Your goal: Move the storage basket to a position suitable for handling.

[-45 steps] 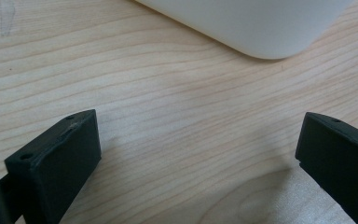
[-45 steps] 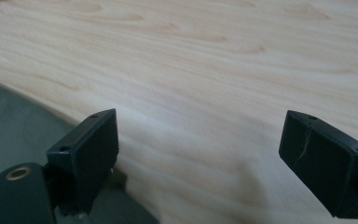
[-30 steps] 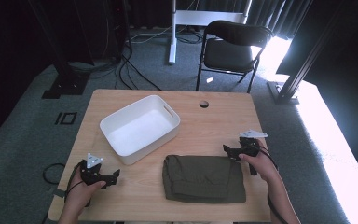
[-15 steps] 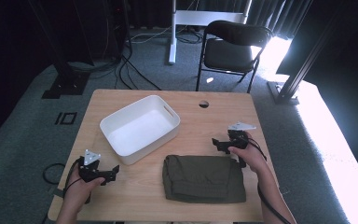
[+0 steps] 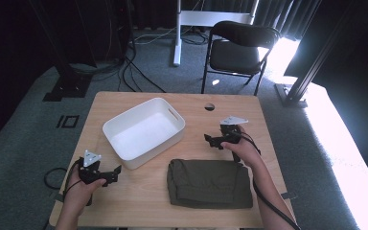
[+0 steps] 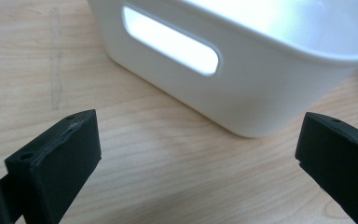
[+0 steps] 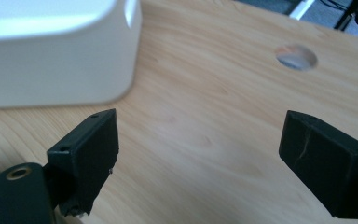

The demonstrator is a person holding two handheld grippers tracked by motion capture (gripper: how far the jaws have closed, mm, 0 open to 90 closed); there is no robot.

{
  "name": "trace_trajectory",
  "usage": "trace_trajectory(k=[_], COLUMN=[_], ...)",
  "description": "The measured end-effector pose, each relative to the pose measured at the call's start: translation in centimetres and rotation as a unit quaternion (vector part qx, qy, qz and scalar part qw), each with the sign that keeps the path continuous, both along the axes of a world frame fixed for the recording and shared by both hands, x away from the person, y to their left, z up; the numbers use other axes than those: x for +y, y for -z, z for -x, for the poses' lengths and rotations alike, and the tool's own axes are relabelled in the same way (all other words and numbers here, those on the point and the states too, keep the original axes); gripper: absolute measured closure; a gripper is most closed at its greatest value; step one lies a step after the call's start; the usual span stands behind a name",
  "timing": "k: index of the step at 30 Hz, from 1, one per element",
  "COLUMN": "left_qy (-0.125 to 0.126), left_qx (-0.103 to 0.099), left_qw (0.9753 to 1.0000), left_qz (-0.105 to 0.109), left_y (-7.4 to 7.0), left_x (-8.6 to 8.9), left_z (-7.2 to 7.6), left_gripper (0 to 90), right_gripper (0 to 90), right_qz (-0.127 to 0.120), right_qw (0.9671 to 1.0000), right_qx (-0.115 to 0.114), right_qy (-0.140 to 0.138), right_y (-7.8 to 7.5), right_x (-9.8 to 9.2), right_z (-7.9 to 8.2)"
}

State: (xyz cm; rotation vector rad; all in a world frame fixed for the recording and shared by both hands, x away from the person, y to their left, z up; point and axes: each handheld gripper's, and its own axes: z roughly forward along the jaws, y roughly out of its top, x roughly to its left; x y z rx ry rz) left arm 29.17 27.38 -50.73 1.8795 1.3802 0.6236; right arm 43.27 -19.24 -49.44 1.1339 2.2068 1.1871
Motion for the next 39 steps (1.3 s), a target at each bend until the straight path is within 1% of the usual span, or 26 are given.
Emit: trace_trajectory(k=[1, 2, 3, 4, 5, 6, 7, 8, 9, 12, 13, 16, 17, 18, 19, 20, 21, 22, 23, 28, 30, 32, 34, 36, 38, 39], left_qy=[-0.001, -0.001, -0.001, -0.001, 0.000, 0.000, -0.004, -0.004, -0.001, 0.002, 0.009, 0.015, 0.015, 0.015, 0.010, 0.010, 0.004, 0.004, -0.002, -0.012, -0.018, -0.026, -0.028, -0.031, -0.035, -0.036], left_qx=[-0.003, -0.003, -0.007, -0.007, -0.009, -0.009, -0.014, -0.014, -0.017, -0.018, -0.014, -0.013, -0.016, -0.019, -0.025, -0.025, -0.029, -0.029, -0.033, -0.038, -0.041, -0.045, -0.045, -0.046, -0.047, -0.045], left_qw=[1.0000, 1.0000, 0.9999, 0.9999, 0.9999, 0.9999, 0.9999, 0.9999, 0.9998, 0.9998, 0.9999, 0.9998, 0.9997, 0.9996, 0.9995, 0.9995, 0.9992, 0.9992, 0.9988, 0.9987, 0.9983, 0.9983, 0.9980, 0.9978, 0.9977, 0.9978], left_qz=[0.006, 0.006, 0.007, 0.007, 0.007, 0.007, 0.004, 0.004, 0.006, 0.010, 0.003, 0.001, 0.011, 0.014, 0.020, 0.020, 0.028, 0.028, 0.035, 0.032, 0.037, 0.029, 0.034, 0.035, 0.034, 0.034], left_y=[-0.3, -0.3, -0.6, -0.6, -0.8, -0.8, -0.9, -0.9, -1.0, -1.1, -1.2, -1.4, -1.7, -1.9, -2.2, -2.2, -2.5, -2.5, -2.6, -2.5, -2.5, -2.4, -2.4, -2.3, -2.2, -2.2], left_x=[0.0, 0.0, -0.1, -0.1, -0.2, -0.2, -0.4, -0.4, -0.7, -1.0, -1.2, -1.2, -1.2, -1.2, -1.0, -1.0, -1.0, -1.0, -1.0, -1.2, -1.2, -1.3, -1.3, -1.4, -1.5, -1.6], left_z=[-0.1, -0.1, -0.1, -0.1, -0.2, -0.2, -0.4, -0.4, -0.6, -0.7, -0.9, -0.8, -0.8, -0.7, -0.6, -0.6, -0.7, -0.7, -0.8, -1.2, -1.4, -1.4, -1.5, -1.7, -1.8, -1.8], left_gripper=[1.3, 1.3, 1.3, 1.3, 1.3, 1.3, 1.3, 1.3, 1.3, 1.2, 1.2, 1.3, 1.3, 2.1, 6.0, 6.0, 6.0, 6.0, 6.0, 6.0, 6.0, 6.1, 6.0, 6.1, 8.3, 8.4], right_gripper=[11.7, 11.7, 11.7, 11.7, 11.7, 11.7, 11.8, 11.8, 11.8, 11.8, 11.8, 11.8, 11.8, 11.8, 11.8, 11.8, 11.8, 11.8, 11.8, 11.8, 13.2, 13.3, 13.6, 16.5, 25.3, 30.4], right_qz=[0.002, 0.002, 0.002, 0.002, 0.001, 0.001, -0.002, -0.002, -0.007, -0.005, -0.007, -0.008, -0.009, -0.010, -0.013, -0.013, -0.012, -0.012, -0.013, -0.005, 0.002, 0.006, 0.012, 0.019, 0.033, 0.040], right_qw=[1.0000, 1.0000, 0.9999, 0.9999, 0.9998, 0.9998, 0.9997, 0.9997, 0.9996, 0.9995, 0.9994, 0.9992, 0.9992, 0.9991, 0.9990, 0.9990, 0.9989, 0.9989, 0.9989, 0.9991, 0.9991, 0.9991, 0.9989, 0.9986, 0.9981, 0.9980], right_qx=[-0.004, -0.004, -0.008, -0.008, -0.011, -0.011, -0.013, -0.013, -0.010, -0.010, -0.011, -0.011, -0.011, -0.013, -0.013, -0.013, -0.015, -0.015, -0.013, -0.016, -0.021, -0.023, -0.027, -0.032, -0.036, -0.031], right_qy=[-0.007, -0.007, -0.014, -0.014, -0.019, -0.019, -0.022, -0.022, -0.027, -0.031, -0.033, -0.037, -0.037, -0.039, -0.041, -0.041, -0.042, -0.042, -0.043, -0.039, -0.038, -0.035, -0.037, -0.037, -0.037, -0.039], right_y=[-0.4, -0.4, -0.8, -0.8, -1.1, -1.1, -1.4, -1.4, -1.5, -1.6, -1.7, -1.8, -1.9, -1.9, -2.0, -2.0, -2.0, -2.0, -2.0, -1.9, -1.8, -1.8, -1.7, -1.5, -1.4, -1.3], right_x=[0.8, 0.8, 1.6, 1.6, 2.3, 2.3, 3.1, 3.1, 3.7, 4.4, 5.0, 5.7, 5.9, 6.4, 7.0, 7.0, 7.6, 7.6, 8.1, 9.2, 9.5, 9.9, 10.2, 10.5, 10.7, 10.7], right_z=[-0.3, -0.3, -0.6, -0.6, -0.9, -0.9, -1.2, -1.2, -1.6, -1.8, -2.1, -2.4, -2.5, -2.7, -3.0, -3.0, -3.3, -3.3, -3.6, -4.3, -4.6, -4.9, -5.0, -5.2, -5.2, -5.3])
